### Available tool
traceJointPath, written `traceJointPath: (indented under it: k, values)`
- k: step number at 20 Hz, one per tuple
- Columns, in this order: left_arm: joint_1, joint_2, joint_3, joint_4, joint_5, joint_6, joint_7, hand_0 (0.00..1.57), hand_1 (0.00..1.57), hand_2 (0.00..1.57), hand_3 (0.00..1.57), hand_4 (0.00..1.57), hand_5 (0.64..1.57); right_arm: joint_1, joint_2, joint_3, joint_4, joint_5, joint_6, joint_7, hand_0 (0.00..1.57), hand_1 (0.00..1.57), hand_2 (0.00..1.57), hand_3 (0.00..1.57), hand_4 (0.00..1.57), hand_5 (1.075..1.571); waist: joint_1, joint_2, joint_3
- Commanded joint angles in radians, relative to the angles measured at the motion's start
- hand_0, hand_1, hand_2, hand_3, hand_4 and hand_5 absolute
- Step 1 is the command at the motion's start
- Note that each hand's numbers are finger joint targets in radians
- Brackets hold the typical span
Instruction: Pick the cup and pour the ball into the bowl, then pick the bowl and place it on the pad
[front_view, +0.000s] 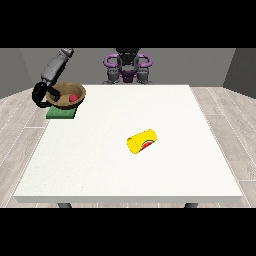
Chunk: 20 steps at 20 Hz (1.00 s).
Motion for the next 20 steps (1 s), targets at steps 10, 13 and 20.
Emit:
traceJointPath:
  k: [10,13,20]
  values:
    - [0.004,0.003,0.007,-0.211,0.087,0.055,0.136,0.0,0.0,0.0,0.0,0.0,1.535,-0.003,-0.172,-0.057,0.21,0.031,0.08,-0.199,1.57,1.57,1.57,0.68,1.25,1.564,0.048,0.055,0.0007]
    - [0.043,-0.045,-0.011,-0.168,0.058,0.062,0.076,0.0,0.0,0.0,0.0,0.0,1.532,-0.041,-0.181,-0.062,0.193,0.003,0.127,-0.108,1.57,1.57,1.57,0.89,1.26,1.566,0.027,0.01,-0.0012]
    - [0.046,0.003,0.002,-0.071,0.058,-0.001,0.038,0.0,0.0,0.0,0.0,0.0,1.53,-0.023,-0.095,0.006,0.134,0.069,0.026,-0.111,1.57,1.57,1.57,1.29,1.23,1.571,0.036,-0.011,-0.0018]
